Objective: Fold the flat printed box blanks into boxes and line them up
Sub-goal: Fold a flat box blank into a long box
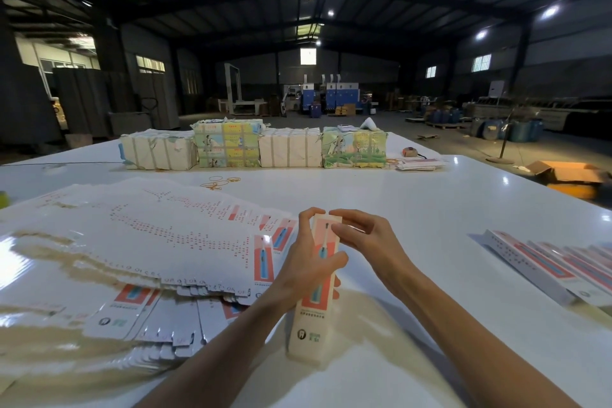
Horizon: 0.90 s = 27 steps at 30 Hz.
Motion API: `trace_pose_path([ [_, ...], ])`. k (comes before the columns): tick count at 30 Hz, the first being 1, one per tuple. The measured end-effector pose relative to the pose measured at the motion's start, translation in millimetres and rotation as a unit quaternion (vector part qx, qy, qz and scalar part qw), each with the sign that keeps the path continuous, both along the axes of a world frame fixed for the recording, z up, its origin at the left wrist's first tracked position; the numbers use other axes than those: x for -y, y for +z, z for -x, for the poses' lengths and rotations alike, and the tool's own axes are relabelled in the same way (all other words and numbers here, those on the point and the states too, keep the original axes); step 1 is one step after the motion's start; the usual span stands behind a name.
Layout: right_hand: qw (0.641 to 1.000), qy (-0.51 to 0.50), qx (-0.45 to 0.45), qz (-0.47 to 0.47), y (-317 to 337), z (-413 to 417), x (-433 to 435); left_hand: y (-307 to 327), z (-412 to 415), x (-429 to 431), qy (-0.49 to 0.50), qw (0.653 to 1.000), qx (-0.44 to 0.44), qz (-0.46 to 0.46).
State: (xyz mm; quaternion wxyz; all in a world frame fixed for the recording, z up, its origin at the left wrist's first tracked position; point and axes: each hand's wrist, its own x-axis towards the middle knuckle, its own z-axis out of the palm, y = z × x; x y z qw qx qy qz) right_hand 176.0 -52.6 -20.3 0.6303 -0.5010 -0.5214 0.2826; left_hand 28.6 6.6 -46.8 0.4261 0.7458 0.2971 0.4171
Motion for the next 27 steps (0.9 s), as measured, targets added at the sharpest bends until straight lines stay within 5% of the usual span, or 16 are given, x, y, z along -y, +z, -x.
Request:
trace_pose_path([
  [8, 1.000, -0.011, 0.013, 0.003, -2, -4, -2, -3, -4, -2, -0.004, 1.000, 0.002, 0.021],
  [14, 0.998, -0.032, 0.048, 0.040, -13, 5, -8, 0, -14, -5, 0.024, 0.982, 0.071, 0.173],
  [18, 0.983, -0.075, 0.161, 0.051, -14, 11, -8, 3, -5, -17, 0.082, 0.961, 0.134, 0.227],
  [23, 0.901, -0.025, 0.422, 0.100, -9, 27, -1, 3, 0, -26, 0.081, 0.893, 0.281, 0.341],
  [27, 0.813, -0.102, 0.568, 0.080, -15, 44, 2, 9, 1, -21, -0.018, 0.864, 0.323, 0.385],
])
